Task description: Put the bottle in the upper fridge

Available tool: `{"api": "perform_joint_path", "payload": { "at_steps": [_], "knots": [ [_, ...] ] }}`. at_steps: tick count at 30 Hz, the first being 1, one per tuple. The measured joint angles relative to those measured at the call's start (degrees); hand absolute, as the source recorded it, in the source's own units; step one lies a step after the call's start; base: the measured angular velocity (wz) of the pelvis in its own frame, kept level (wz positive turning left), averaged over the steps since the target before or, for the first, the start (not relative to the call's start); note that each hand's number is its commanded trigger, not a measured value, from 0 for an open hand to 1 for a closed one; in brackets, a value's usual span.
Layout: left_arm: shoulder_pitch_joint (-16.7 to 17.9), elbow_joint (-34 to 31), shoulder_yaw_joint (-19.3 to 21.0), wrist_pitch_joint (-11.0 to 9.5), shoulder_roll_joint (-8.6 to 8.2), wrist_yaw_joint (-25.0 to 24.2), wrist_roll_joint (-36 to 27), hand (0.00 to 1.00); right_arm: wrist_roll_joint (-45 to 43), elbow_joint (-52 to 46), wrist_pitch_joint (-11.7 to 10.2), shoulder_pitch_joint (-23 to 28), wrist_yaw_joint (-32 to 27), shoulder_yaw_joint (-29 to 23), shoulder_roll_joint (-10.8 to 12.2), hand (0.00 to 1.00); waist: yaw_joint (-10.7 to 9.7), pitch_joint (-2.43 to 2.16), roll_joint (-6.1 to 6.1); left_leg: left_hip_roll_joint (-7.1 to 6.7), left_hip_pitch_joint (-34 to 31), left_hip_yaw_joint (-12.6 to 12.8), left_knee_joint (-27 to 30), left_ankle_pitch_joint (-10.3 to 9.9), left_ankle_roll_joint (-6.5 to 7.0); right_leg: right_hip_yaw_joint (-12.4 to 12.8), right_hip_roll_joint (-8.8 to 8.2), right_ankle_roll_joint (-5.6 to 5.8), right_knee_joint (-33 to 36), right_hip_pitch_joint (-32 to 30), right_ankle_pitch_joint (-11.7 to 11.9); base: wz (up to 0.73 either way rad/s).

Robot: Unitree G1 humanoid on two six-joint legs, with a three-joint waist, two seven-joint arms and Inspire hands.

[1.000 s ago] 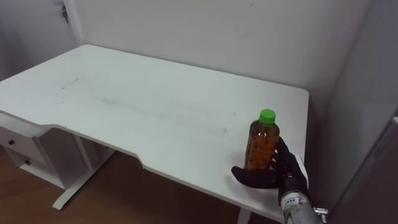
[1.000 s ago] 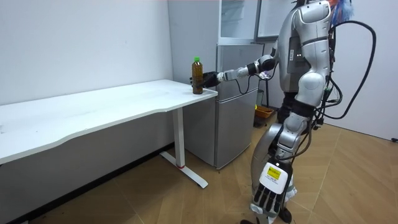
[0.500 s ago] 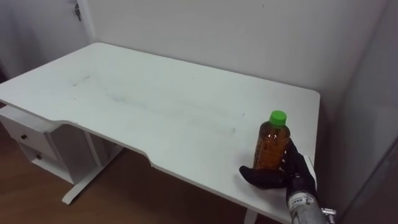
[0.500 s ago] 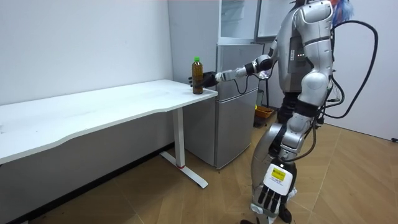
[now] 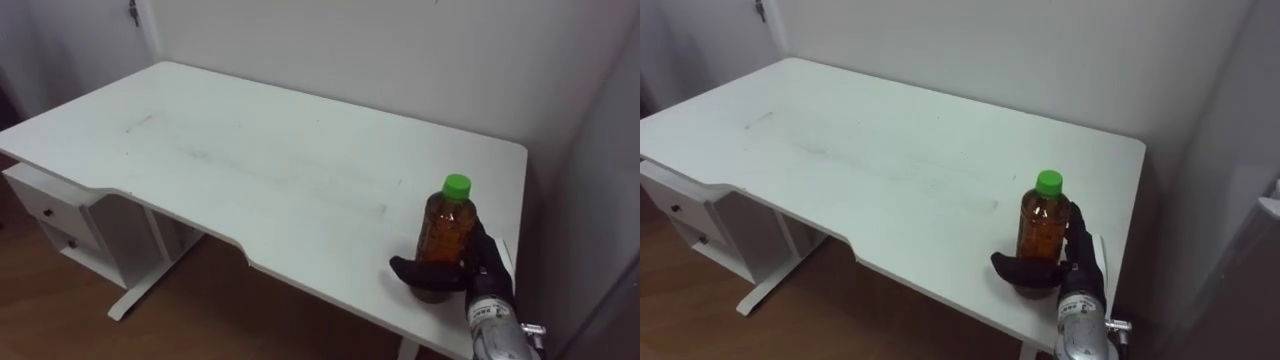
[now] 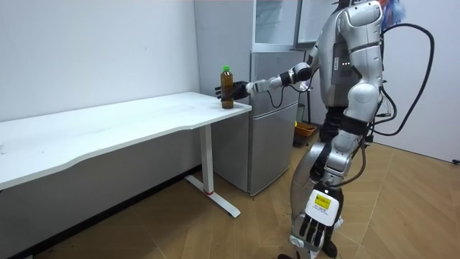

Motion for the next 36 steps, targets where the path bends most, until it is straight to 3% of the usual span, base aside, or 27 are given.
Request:
{"api": "perform_joint_path", "payload": {
  "at_steps": [1,2,3,13,36],
  "knots": [
    [0.0,0.0,0.0,0.0,0.03,0.0,0.0,0.00,0.0,0.0,0.0,0.0,0.0,0.0,0.0,0.22,0.0,-0.05,-0.09,0.00,0.0,0.0,0.0,0.0,0.00,0.0,0.00,0.00,0.0,0.1,0.0,0.00],
    [0.0,0.0,0.0,0.0,0.04,0.0,0.0,0.00,0.0,0.0,0.0,0.0,0.0,0.0,0.0,0.56,0.0,-0.08,-0.14,0.00,0.0,0.0,0.0,0.0,0.00,-0.1,0.00,0.00,0.0,0.1,0.0,0.00],
    [0.1,0.0,0.0,0.0,0.07,0.0,0.0,0.00,0.1,0.0,0.0,0.0,0.0,0.0,0.0,1.00,0.0,-0.11,-0.22,0.00,0.0,-0.1,0.1,0.0,0.00,-0.1,0.01,-0.01,0.1,0.1,0.0,0.00],
    [1.0,-0.1,0.0,0.0,0.83,0.0,-0.1,0.00,0.7,0.0,0.0,0.0,0.1,0.0,-0.3,1.00,0.0,-0.01,-0.41,-0.02,-0.1,-0.6,0.2,0.1,-0.06,-0.2,-0.01,-0.02,0.5,0.1,0.0,0.00],
    [1.9,-0.1,1.3,-1.2,0.84,0.2,0.0,0.00,4.1,-1.0,0.7,-0.3,2.0,-0.3,-1.6,1.00,-0.5,0.15,-0.29,-0.06,0.1,-0.3,0.1,0.1,-0.05,0.4,-0.04,-0.01,0.2,0.0,0.0,-0.01]
  ]
}}
